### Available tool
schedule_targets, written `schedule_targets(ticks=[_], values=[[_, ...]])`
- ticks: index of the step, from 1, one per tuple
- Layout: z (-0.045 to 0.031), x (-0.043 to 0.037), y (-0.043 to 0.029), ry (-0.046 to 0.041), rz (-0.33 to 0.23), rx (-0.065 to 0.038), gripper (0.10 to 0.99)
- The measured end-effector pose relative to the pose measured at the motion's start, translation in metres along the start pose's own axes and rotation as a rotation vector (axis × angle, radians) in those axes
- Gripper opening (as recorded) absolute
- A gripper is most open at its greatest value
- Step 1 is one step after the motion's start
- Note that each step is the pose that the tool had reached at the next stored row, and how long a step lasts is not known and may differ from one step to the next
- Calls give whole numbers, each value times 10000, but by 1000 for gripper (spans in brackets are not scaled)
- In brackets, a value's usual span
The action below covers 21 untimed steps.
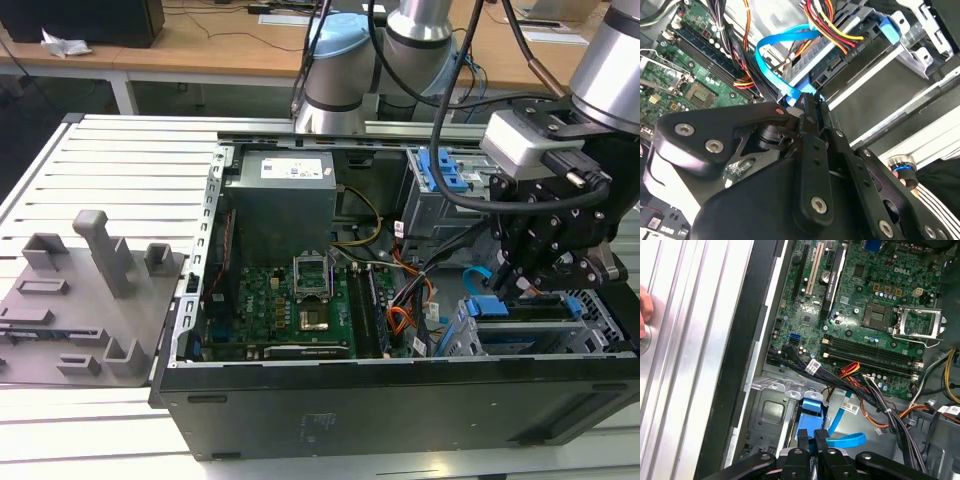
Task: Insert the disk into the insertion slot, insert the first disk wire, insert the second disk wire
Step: 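Insert the second disk wire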
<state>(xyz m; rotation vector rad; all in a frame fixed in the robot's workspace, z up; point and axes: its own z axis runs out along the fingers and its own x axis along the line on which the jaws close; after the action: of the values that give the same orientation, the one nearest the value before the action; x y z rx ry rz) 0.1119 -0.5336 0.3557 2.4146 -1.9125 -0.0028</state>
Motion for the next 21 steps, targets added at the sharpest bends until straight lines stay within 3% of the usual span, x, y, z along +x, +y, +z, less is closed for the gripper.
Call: schedule_targets(ticks=[4, 8, 14, 16, 19, 21], values=[[0, 1, 0, -2, 38, -1, 165], [7, 1, 0, -59, 1197, -44, 165], [26, 0, -14, -119, 2471, -91, 165], [28, 0, -58, -126, 2523, -96, 165], [47, 11, -237, -130, 2522, -148, 165], [71, 24, -297, -131, 2522, -159, 165]])
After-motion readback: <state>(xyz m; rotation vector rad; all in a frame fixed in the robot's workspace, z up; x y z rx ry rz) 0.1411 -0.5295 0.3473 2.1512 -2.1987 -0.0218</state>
